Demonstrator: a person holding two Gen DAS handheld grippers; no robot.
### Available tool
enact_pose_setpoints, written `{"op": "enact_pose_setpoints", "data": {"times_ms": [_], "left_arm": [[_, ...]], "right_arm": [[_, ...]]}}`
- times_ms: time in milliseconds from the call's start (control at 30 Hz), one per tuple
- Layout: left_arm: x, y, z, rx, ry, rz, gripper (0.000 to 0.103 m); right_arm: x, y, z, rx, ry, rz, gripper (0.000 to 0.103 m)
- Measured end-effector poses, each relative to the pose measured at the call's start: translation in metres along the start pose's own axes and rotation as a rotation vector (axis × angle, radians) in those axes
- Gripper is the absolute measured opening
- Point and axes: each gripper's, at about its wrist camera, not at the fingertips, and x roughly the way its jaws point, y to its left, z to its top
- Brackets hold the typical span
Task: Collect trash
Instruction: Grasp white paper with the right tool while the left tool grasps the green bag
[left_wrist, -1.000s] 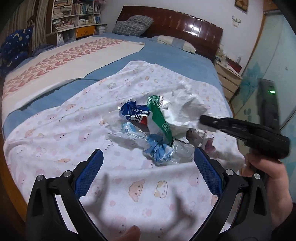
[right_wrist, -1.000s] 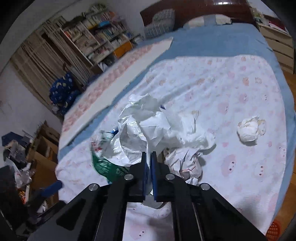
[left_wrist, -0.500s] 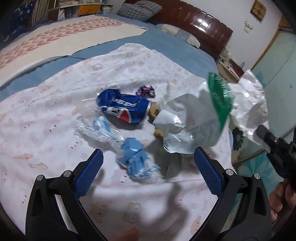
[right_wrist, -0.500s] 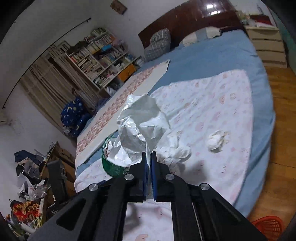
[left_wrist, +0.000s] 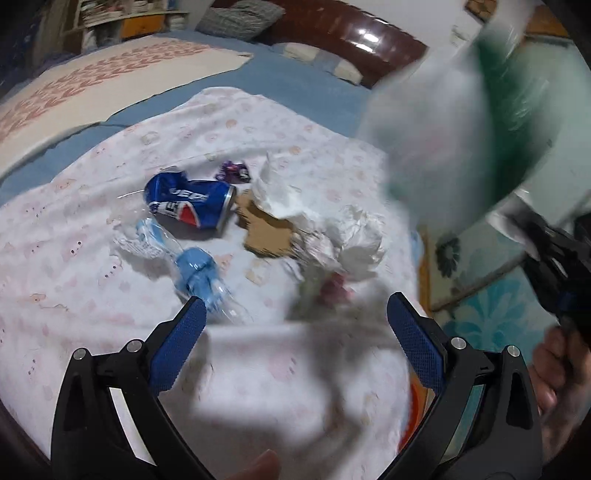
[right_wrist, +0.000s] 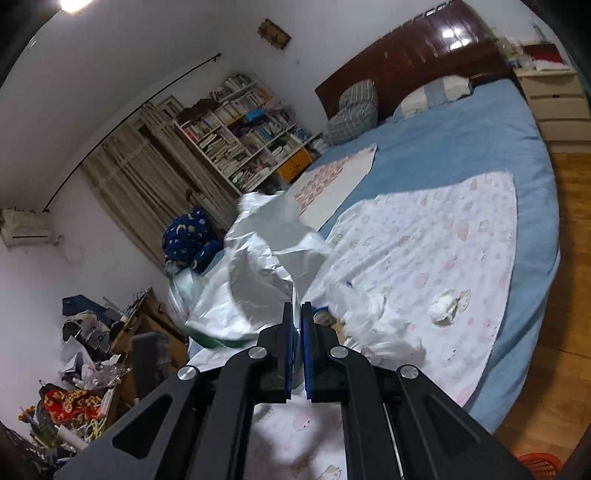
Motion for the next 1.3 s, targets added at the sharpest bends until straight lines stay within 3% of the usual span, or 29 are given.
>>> {"op": "enact_pose_setpoints", "data": {"times_ms": [200,500,667,833,867,933,1000,1167,1300], "left_arm": [[-0.021,-0.004,0.003,0.025,-0.075,-0.008,0.098],[0.003,-0.011,-0.008,0.061,0.016,-0.019,0.097],[0.041,-0.047,-0.008,0.155,0.072,-0.047,0.098],[0.080,-0.052,-0.010,0.133,0.122,-0.016,0.097],[0.084,-0.049,-0.010,0.113,0.130,-0.012,0.093],[0.088,-0.040,-0.011,0.076,0.134,0.032,0.056],[0.084,-0.036,-0.013,0.048,0.133,0.057,0.040],[0.056,-0.038,-0.011,0.035,0.088,0.034,0.026],[0.008,-0.051,-0.011,0.086,-0.001,0.006,0.024]], "right_arm": [[0.004,0.008,-0.005,-0.006,0.040,-0.010,0.006],[-0.005,0.002,-0.004,0.015,0.002,-0.041,0.006],[-0.009,-0.010,-0.006,0.048,0.003,-0.061,0.006],[-0.020,-0.017,-0.006,0.042,0.000,-0.073,0.006],[-0.021,-0.018,-0.005,0.044,0.001,-0.076,0.006],[-0.027,-0.022,-0.003,0.047,-0.007,-0.079,0.006],[-0.033,-0.030,-0.002,0.045,-0.010,-0.095,0.006],[-0.049,-0.044,-0.003,0.066,-0.018,-0.110,0.006],[-0.065,-0.045,-0.005,0.063,-0.035,-0.116,0.006]]}}
